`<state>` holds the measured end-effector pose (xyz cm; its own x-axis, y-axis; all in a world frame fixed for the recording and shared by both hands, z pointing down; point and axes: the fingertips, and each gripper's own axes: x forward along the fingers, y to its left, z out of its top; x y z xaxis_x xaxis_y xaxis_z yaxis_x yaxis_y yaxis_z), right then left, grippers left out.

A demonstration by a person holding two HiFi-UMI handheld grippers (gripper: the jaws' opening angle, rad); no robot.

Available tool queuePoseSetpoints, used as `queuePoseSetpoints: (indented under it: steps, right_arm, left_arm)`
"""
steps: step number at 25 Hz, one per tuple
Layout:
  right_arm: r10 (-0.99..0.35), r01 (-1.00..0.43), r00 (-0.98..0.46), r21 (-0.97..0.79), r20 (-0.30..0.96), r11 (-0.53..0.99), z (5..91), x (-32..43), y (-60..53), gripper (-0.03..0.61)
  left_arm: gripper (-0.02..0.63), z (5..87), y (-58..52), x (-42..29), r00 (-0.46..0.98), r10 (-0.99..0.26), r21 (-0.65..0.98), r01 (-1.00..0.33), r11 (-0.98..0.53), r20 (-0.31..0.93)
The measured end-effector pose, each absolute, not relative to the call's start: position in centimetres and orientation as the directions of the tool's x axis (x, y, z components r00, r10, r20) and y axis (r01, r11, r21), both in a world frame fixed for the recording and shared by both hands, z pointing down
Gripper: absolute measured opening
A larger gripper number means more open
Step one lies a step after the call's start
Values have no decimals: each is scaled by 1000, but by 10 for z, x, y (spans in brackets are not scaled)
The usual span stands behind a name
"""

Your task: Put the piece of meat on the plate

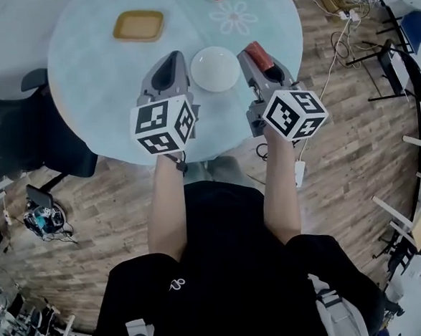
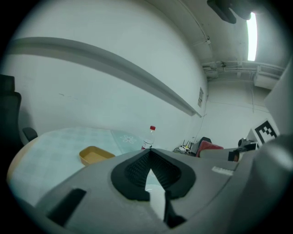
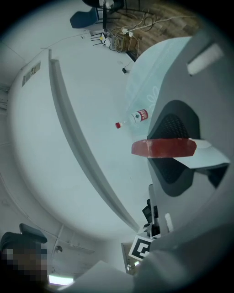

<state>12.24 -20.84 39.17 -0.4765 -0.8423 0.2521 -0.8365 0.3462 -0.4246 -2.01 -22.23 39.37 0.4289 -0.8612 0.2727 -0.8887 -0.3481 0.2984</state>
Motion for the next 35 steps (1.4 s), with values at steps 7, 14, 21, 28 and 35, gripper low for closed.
queuePoseSetpoints:
  steps: [7, 14, 21, 28, 35]
  right_arm:
    - [-773, -857, -474, -421, 421, 297, 464, 105, -212, 106]
    - [-682, -863, -486, -422, 546, 276, 541, 94, -219, 106]
    - [-563, -859, -512, -393, 649, 328, 596, 64, -236, 106]
    - [-513, -862, -501, -348, 697, 369, 614, 50, -240, 106]
    - [-518, -896, -433, -290, 738, 336, 612, 62, -245, 158]
  left_arm:
    - [-5, 427, -224, -34, 429, -839, 321, -889, -326, 336]
    - [-5, 461, -220, -36, 436, -804, 352, -885, -304, 404]
    - [-3, 480, -220, -44, 437, -782, 354, -888, -295, 444]
    - [-4, 483, -223, -48, 435, -778, 356, -888, -290, 452]
    - [-5, 484, -225, -54, 431, -778, 358, -890, -283, 457]
